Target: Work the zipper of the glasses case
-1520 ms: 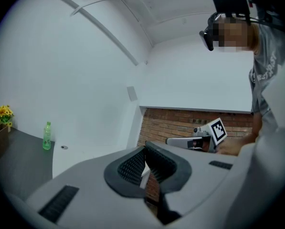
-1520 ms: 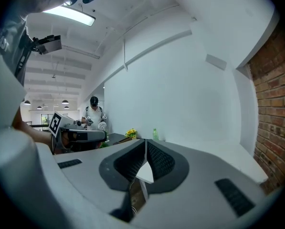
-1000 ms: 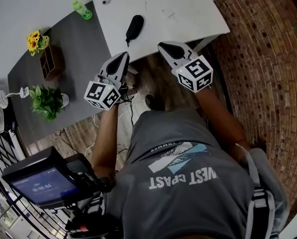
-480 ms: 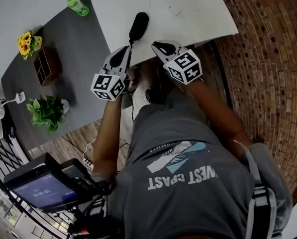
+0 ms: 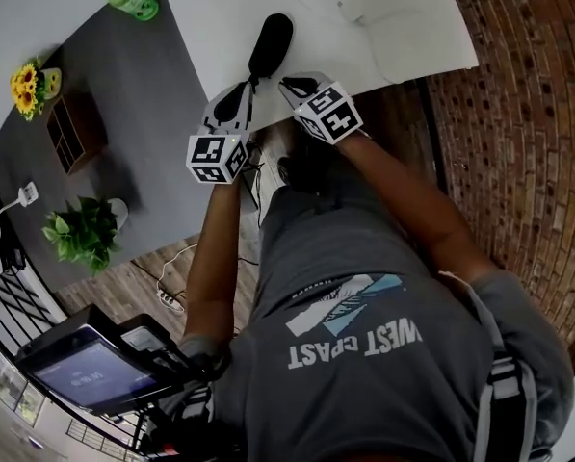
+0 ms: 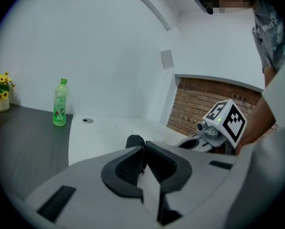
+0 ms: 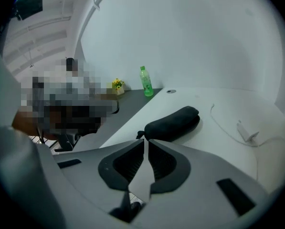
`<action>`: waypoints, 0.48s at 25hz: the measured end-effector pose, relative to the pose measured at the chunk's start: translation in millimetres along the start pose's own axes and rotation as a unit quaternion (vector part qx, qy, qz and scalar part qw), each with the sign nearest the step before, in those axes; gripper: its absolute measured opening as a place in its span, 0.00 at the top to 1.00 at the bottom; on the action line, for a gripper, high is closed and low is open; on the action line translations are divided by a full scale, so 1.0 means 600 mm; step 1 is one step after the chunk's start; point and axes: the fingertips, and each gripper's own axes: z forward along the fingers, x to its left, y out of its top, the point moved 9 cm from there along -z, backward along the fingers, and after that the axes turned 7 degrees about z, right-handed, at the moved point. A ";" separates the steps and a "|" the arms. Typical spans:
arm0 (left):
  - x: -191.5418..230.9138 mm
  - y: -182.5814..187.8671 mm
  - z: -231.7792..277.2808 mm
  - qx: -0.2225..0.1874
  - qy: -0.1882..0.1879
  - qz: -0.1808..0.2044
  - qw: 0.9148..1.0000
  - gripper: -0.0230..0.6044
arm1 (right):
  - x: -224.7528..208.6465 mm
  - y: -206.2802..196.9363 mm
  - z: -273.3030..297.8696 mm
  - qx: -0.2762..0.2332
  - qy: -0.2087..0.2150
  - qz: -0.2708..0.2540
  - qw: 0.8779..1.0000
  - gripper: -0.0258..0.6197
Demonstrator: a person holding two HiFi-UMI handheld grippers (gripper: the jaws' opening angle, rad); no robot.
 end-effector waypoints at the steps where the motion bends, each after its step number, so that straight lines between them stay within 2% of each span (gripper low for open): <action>1: 0.003 -0.005 0.006 0.005 0.002 0.002 1.000 0.96 | -0.004 -0.003 0.014 0.010 -0.002 0.000 1.000 0.96; 5: 0.002 -0.020 0.006 0.021 0.009 0.002 1.000 0.96 | 0.003 -0.016 0.045 0.043 0.002 0.000 0.999 0.95; 7: -0.024 -0.021 -0.033 0.026 0.014 -0.002 1.000 0.96 | 0.040 -0.035 0.028 0.059 0.000 0.001 0.998 0.88; 12: -0.119 0.000 -0.143 0.032 0.015 -0.004 0.999 0.96 | 0.150 -0.073 -0.068 0.073 -0.009 0.004 0.997 0.88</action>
